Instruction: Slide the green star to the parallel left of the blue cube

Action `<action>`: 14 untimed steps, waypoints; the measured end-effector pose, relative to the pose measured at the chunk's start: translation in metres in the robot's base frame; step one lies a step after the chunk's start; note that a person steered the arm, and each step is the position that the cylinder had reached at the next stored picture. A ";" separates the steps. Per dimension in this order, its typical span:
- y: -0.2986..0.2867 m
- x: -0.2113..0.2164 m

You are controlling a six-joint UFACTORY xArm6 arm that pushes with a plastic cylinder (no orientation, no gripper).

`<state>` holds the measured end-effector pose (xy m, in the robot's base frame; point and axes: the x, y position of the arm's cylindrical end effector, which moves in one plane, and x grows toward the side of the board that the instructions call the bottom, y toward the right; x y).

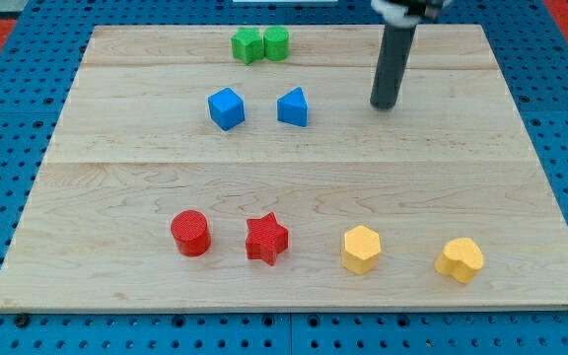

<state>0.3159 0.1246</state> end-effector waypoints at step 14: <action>-0.320 -0.024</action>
<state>0.2922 -0.1949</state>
